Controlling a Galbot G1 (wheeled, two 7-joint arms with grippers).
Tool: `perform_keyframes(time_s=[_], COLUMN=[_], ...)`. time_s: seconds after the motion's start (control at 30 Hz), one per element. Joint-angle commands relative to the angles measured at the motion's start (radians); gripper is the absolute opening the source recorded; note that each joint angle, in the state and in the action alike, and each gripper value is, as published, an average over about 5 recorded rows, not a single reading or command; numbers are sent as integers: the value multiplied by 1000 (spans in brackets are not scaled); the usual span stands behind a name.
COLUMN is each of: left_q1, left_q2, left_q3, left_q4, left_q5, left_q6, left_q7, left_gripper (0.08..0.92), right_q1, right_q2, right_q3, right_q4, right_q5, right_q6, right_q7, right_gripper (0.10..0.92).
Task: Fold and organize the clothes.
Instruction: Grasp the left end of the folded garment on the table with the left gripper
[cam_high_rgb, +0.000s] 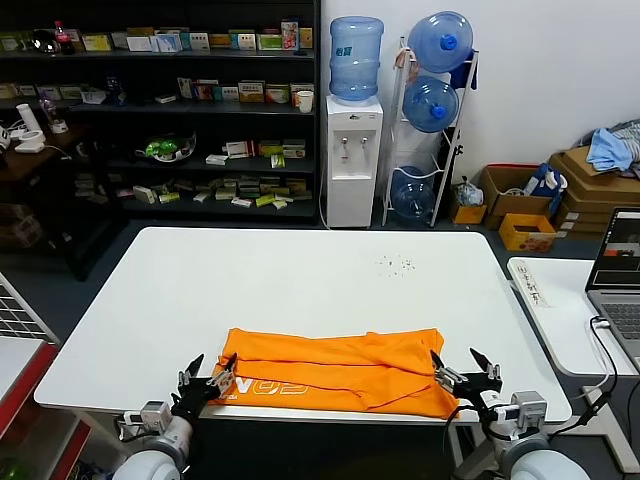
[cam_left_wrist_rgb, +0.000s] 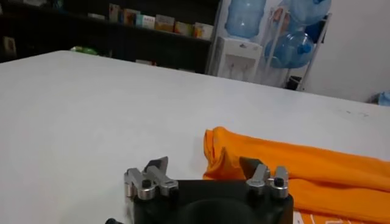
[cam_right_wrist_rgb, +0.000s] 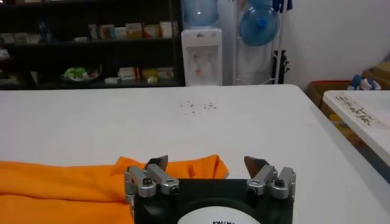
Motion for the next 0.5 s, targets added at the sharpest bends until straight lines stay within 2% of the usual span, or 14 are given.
perform_keyframes(time_s=[0.03, 0.5], left_q1=[-14, -1], left_q2=[-17, -29], left_q3=[10, 23], left_q4=[33, 18], left_q5=[4, 1], left_q6=[-11, -24], left_q7=[0, -1], left_gripper=[706, 299], right_q1=[-11, -9], right_q2=[5, 8], right_q3=[10, 7], right_q4=[2, -1], right_q5=[-6, 2], right_q6=[6, 6], right_q7=[-2, 1], right_gripper=[823, 823])
